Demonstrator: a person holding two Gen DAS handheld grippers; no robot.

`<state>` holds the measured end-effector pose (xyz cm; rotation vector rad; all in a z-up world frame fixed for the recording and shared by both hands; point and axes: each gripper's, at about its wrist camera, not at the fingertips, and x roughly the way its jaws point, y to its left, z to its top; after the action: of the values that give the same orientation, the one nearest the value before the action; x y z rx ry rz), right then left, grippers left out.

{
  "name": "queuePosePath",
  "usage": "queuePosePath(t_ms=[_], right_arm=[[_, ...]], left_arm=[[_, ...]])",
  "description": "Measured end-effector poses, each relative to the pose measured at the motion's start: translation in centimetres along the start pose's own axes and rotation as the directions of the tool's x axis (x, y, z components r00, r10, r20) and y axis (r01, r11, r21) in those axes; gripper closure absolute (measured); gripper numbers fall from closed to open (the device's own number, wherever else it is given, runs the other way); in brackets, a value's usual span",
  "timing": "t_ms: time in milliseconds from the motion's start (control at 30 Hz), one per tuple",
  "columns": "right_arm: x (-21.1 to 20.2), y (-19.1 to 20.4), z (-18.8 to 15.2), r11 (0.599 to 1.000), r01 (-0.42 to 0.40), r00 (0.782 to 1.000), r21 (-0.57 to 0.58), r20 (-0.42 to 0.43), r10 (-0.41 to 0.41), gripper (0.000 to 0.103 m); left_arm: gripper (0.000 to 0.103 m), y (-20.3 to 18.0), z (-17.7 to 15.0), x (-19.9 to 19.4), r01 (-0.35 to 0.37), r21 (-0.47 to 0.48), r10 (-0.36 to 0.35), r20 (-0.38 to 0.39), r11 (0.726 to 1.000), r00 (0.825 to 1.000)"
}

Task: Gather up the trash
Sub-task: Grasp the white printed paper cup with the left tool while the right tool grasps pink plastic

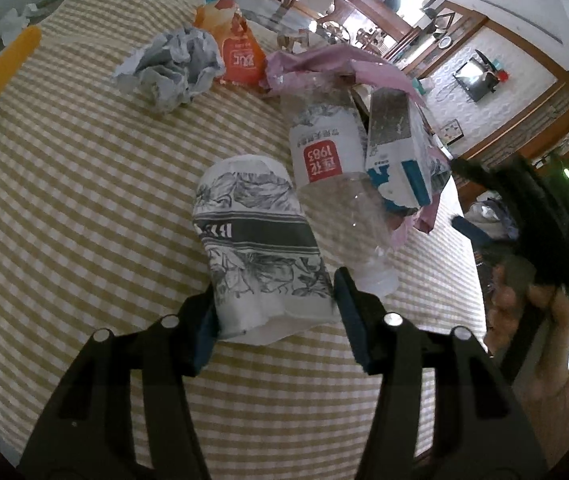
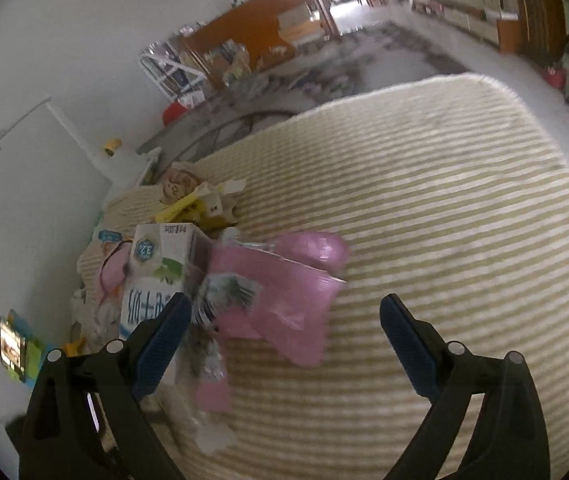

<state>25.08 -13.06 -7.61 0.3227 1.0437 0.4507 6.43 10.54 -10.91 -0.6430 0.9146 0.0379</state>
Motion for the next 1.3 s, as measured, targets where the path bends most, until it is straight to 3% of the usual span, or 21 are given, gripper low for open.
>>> queuePosePath(t_ms=[233,367,433,733,1067,1167,1300], right_arm=[[2.5,1.0,0.5,0.998,-0.012,0.998,0.054,-0.058,0.015,0.011],[2.4,0.8,0.0,0.997,-0.047,0.996,0.054,-0.069,0.05,0.045],[1.4,0.5,-0.3,0.998,-0.045,0.998,0.041,-0.038,0.046,0.047],[-6.2,-0.8,-2.0,0.995,-0.039,0.994,-0.089,0.094,0.047,0.048],[-14.8,-3.9,-5.8,0.957,0.123,0.981,-0.262,0.18,-0.076,0.047],[-15.6,-5.7,-7.1,0.958,0.148,0.973,-0.244,0.209,-0.097,0.047],[-15.3,-8.1,-7.5,0.985,0.103,0.978,-0.137,0.194,-0.075,0.047]], left_arm=[[0.05,0.2,-0.5,-0.1,0.012,-0.006,-0.012,0.0,1.0,1.0],[0.05,0.3,-0.5,-0.1,0.016,-0.007,-0.016,0.001,1.0,1.0],[0.05,0.3,-0.6,-0.2,0.015,-0.005,-0.015,0.003,1.0,1.0],[0.05,-0.1,-0.8,-0.3,0.001,0.001,-0.001,0.013,1.0,1.0],[0.051,-2.5,-1.4,-1.6,-0.016,0.04,0.014,0.062,0.999,0.998],[0.051,-3.8,-1.5,-2.0,-0.018,0.062,0.013,0.077,0.998,0.997],[0.051,-6.2,-1.8,-2.5,-0.015,0.113,0.005,0.093,0.993,0.996]])
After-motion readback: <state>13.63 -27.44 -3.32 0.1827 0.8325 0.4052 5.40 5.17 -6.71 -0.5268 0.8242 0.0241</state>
